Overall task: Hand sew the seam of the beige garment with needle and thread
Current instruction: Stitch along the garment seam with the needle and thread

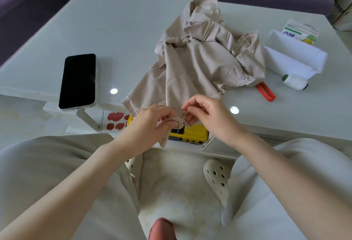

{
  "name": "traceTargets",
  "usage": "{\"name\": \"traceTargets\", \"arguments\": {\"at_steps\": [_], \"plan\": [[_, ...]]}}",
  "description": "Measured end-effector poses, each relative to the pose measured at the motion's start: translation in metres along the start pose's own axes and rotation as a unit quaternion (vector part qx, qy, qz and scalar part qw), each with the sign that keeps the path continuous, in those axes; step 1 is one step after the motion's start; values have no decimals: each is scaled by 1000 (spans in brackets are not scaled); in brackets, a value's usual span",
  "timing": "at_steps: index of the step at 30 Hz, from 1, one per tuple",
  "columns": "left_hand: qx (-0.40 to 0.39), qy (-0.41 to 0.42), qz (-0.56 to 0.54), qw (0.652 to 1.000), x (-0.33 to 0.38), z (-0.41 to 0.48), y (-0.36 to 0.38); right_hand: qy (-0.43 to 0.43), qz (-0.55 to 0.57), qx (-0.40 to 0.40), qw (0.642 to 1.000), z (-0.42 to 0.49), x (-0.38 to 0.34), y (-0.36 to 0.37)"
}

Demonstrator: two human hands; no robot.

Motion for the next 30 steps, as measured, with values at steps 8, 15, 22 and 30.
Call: {"name": "traceTargets", "arguments": {"at_steps": [8, 15, 22, 30], "plan": [[-5, 4, -6, 1000, 4, 1, 0, 14, 34, -14, 999, 0, 1, 3], [-24, -85, -60, 994, 2, 1, 2, -149, -154, 80, 974, -1, -4, -4], [-19, -152, -211, 965, 12, 5, -5, -286, -245, 31, 926, -7, -6, 3], [-11, -159, -198, 967, 3, 8, -2, -290, -171, 64, 939, -6, -7, 5]]}}
Point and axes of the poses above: each hand's wrist, its own z-axis towards the middle knuckle, its own y-axis out of the palm, x = y × z, the point moved 2 cm from there along z, towards the middle knuckle, and after that the axes turned 1 degree about z, right-handed, at the moved point
